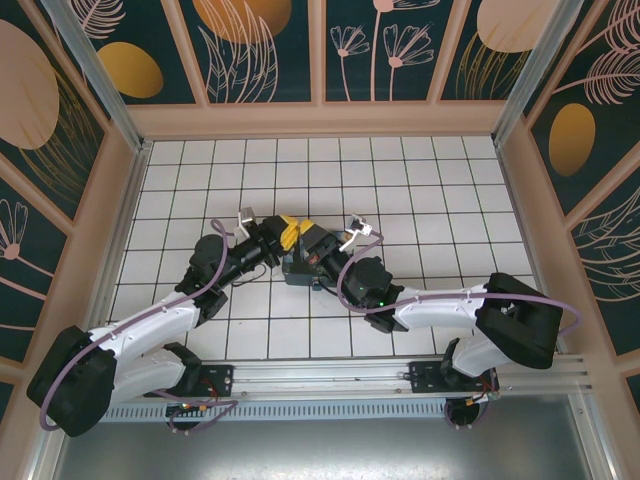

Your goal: Unlock a padlock with a key

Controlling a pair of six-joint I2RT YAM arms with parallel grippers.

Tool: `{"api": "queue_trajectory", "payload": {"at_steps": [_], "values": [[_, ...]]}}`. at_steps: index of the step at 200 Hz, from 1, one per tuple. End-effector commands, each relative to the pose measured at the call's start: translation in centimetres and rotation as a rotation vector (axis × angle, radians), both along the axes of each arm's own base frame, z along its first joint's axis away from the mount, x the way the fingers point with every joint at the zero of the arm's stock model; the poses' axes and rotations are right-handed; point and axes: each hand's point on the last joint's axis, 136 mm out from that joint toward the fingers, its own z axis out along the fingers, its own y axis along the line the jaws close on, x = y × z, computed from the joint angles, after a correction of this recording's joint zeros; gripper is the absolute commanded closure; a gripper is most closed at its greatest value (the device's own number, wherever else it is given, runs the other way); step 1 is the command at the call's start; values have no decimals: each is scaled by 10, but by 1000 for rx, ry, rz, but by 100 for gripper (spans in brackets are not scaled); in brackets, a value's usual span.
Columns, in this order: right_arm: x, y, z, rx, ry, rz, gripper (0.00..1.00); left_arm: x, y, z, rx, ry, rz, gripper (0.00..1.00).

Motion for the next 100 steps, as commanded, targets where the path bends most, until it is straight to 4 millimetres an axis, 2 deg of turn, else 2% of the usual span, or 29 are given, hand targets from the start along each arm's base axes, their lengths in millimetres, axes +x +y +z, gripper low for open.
{"api": "queue_trajectory", "payload": {"at_steps": [1, 19, 35, 50, 60, 78, 100], "values": [[-6, -4, 8, 14, -19, 13, 100, 1, 1, 3, 6, -9, 12, 83], [-6, -5, 7, 12, -16, 12, 100, 1, 1, 1, 15, -10, 16, 88], [-5, -11, -2, -3, 13, -5, 100, 2, 1, -4, 39, -21, 22, 100], [-5, -22, -11, -25, 54, -25, 69, 4, -1, -8, 90, -53, 22, 100], [-6, -32, -20, -51, 82, -40, 55, 6, -3, -9, 153, -110, 19, 100], [-9, -49, -31, -109, 112, -47, 47, 10, -9, -11, 300, -211, -5, 100], [-12, -67, -41, -193, 129, -32, 43, 15, -14, -11, 451, -346, -33, 100]]}}
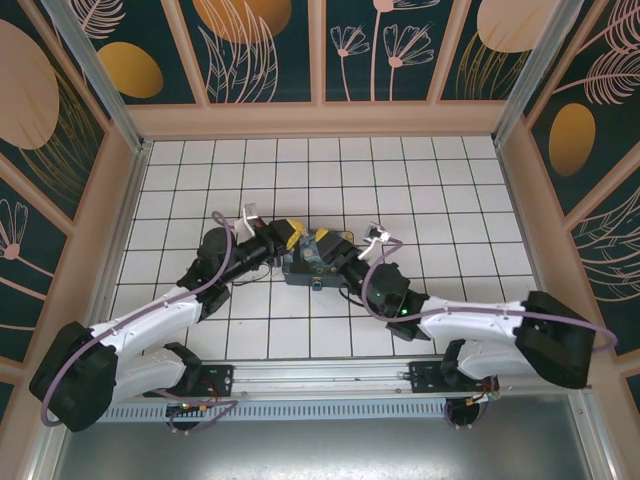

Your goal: Unlock a padlock with a key

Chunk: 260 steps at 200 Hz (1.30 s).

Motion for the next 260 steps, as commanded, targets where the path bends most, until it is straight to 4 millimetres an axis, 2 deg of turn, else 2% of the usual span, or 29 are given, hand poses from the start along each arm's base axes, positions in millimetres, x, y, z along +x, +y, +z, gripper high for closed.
{"api": "queue_trajectory", "payload": {"at_steps": [1, 27, 61, 106, 134, 178, 225, 260], "values": [[-2, -20, -19, -102, 48, -1, 43, 6, -6, 6, 204, -206, -38, 100], [-4, -38, -21, -141, 47, 26, 41, 12, -10, 12, 352, -374, -66, 100], [-12, -46, -3, -90, -35, 64, 41, 16, -13, 29, 467, -582, -80, 100], [-10, -33, 27, -28, -156, 135, 41, 13, -13, 54, 511, -777, -72, 100], [-7, -19, 40, 20, -217, 191, 41, 2, -14, 74, 472, -877, -80, 100], [-3, 6, 54, 44, -288, 272, 44, -11, -10, 97, 415, -945, -71, 100], [-9, 6, 72, 92, -369, 321, 46, -19, -8, 109, 364, -964, -69, 100], [-13, 9, 84, 110, -406, 352, 47, -20, -9, 109, 324, -953, -65, 100]]}}
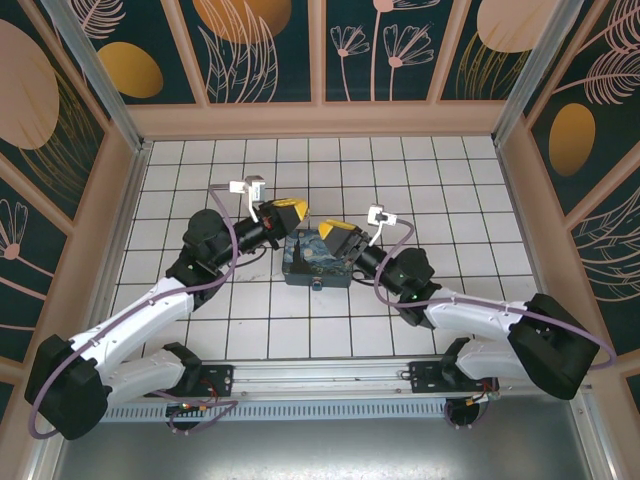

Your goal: Unlock a padlock with a key

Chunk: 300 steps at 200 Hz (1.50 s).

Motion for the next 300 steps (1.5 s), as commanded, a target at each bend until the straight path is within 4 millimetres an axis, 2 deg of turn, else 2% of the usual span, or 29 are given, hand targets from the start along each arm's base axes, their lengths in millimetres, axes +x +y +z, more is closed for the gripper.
{"api": "queue_trajectory", "payload": {"at_steps": [1, 82, 142, 213, 300], "values": [[-10, 1, 38, 79, -118, 47, 47, -7, 0, 13, -59, -37, -31, 100], [-4, 10, 56, 116, -148, 77, 47, -5, -3, 14, -97, -14, -46, 100], [0, 12, 56, 133, -143, 89, 50, -3, -4, 9, -112, 5, -50, 100], [1, 21, 56, 142, -136, 128, 60, -4, -3, 10, -121, 11, -48, 100], [4, 20, 52, 146, -117, 118, 78, -4, -2, 7, -122, 19, -45, 100]]}}
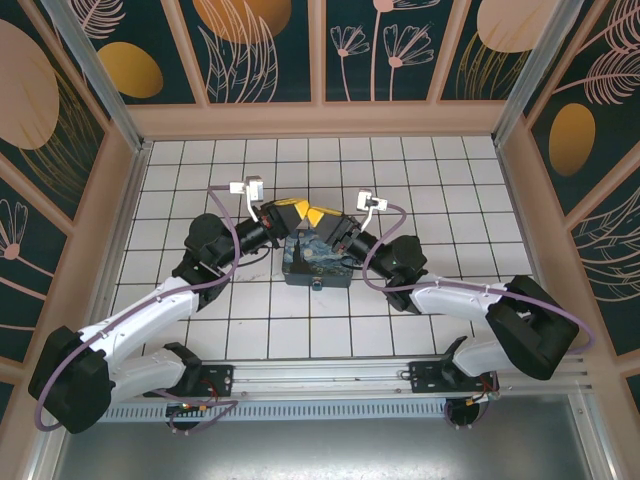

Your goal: Unlock a padlock with a key

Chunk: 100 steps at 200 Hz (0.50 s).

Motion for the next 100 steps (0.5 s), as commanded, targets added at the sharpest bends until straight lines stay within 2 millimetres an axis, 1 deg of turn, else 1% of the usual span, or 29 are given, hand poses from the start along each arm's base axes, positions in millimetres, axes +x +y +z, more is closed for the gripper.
{"api": "queue_trajectory", "payload": {"at_steps": [1, 25, 35, 44, 72, 100], "values": [[-2, -3, 20, 57, -48, 5, 78, -4, 1, 7, -27, -29, -13, 100], [-2, -2, 19, 59, -45, 11, 77, -4, 1, 7, -26, -27, -12, 100], [-2, -1, 18, 59, -46, 15, 73, -4, 1, 6, -26, -25, -12, 100], [-2, -1, 18, 59, -46, 18, 72, -4, 1, 6, -28, -27, -10, 100], [-2, 0, 16, 59, -40, 20, 73, -3, 1, 6, -27, -25, -11, 100], [-1, 1, 15, 61, -36, 22, 76, -3, 0, 5, -26, -24, -12, 100]]}}
